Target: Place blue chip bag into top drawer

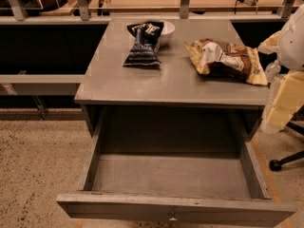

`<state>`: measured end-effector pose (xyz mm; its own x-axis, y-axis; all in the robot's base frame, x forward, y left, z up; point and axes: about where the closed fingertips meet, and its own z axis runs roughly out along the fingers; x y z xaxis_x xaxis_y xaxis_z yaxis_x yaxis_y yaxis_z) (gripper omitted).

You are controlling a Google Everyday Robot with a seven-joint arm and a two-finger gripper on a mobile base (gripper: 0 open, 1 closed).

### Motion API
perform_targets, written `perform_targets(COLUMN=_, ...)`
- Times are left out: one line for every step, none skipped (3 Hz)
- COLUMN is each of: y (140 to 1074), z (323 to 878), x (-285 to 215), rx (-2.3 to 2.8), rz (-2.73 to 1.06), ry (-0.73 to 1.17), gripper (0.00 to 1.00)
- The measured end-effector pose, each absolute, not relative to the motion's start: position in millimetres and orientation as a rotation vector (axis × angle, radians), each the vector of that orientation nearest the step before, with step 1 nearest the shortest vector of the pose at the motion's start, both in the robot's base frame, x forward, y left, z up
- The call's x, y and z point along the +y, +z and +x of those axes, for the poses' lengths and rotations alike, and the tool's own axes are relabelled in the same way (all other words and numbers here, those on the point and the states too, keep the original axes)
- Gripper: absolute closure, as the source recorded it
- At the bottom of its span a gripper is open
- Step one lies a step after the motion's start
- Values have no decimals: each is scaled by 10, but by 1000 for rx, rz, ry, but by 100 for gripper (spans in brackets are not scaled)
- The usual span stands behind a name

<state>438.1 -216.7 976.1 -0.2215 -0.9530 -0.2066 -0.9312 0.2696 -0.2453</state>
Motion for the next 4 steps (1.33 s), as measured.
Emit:
perform_targets(y=9762, z=4381, x=-2167, rx=2232, rz=-1725, ry=-98, gripper=0)
perform_targets(y=9794, z=4602, x=-2107, rx=2193, rz=-1612, ry=-61, gripper=0)
perform_targets(y=9739, z=4941, x=-2005, rx=2163, rz=-1322, ry=117, gripper=0)
perform_targets(y=9631, z=5250, x=-1809, rx=2140, rz=-1079, ry=252, gripper=0)
